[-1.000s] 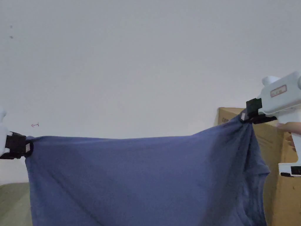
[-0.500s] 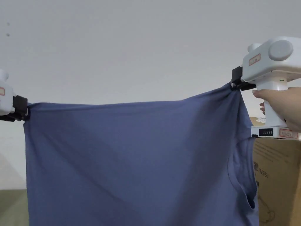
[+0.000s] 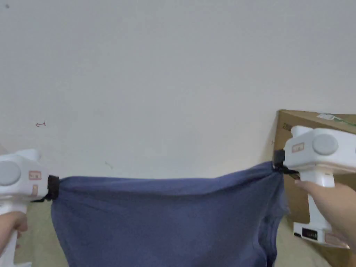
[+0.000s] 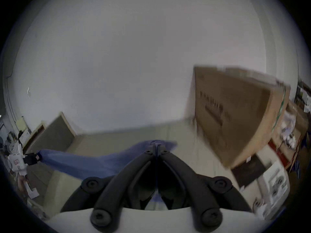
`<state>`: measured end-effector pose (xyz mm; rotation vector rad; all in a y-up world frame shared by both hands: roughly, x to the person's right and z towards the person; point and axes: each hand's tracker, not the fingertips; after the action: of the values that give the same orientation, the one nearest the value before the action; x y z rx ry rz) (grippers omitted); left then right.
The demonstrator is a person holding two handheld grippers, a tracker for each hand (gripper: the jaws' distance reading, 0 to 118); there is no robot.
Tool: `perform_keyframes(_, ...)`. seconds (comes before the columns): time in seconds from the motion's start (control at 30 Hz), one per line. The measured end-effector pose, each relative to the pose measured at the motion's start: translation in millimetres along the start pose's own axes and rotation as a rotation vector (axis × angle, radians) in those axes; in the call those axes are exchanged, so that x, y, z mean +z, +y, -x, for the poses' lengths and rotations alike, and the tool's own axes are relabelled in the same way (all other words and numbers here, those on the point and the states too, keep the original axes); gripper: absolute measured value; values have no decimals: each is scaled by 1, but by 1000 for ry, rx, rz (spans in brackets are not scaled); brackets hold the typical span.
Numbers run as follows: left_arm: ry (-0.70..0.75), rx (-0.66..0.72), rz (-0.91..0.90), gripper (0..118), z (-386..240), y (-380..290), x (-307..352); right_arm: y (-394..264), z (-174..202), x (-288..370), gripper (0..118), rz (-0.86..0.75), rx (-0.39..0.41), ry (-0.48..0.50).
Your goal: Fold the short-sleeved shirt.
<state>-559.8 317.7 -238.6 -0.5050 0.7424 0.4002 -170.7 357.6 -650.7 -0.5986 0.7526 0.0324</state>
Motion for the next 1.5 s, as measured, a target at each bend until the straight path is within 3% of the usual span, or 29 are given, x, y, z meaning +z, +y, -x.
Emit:
perform_keyframes(0.17,-24,-60,286,3,23,-146,-24,-172,-52,-30,0,320,11,10)
perform_keyframes(0.33,-47,-88,491,3,55,-250,1,-296,-90,21,0,560,11,43)
perform_keyframes(0.4,-45,-118,524,3,63,-277,26,-325,-97,54,0,610,53,69)
perform_keyframes(0.47,-69,-106,549,3,74,-295,47,-349,-103,81,0,650,81,59)
perform_keyframes(0.7,-77,-163,651,3,87,-353,114,-412,-117,146,0,771,66,68)
perform_keyframes(0.9,-73,-182,689,3,83,-372,116,-426,-106,140,0,826,102,42)
perform_keyframes(1.0,-49,-156,728,4,81,-378,101,-433,-94,128,1,855,189,8)
perform_keyframes(1.1,-39,-100,721,9,85,-383,97,-437,-89,122,2,856,219,-7)
perform_keyframes(1.17,-42,-84,706,11,88,-385,99,-436,-91,121,4,858,207,-2)
perform_keyframes(1.3,-59,-18,660,13,94,-387,108,-436,-112,125,5,846,-34,3)
perform_keyframes(1.37,-74,72,668,21,97,-378,113,-426,-118,127,12,873,-113,0)
perform_keyframes(1.4,-98,142,667,42,98,-370,118,-419,-119,132,26,875,-154,13)
perform_keyframes(1.43,-128,200,655,71,99,-362,123,-410,-118,138,52,866,-183,36)
perform_keyframes(1.47,-144,223,616,92,98,-354,131,-404,-117,144,88,854,-173,33)
perform_keyframes(1.5,-149,224,540,94,95,-342,147,-395,-111,154,118,826,-147,27)
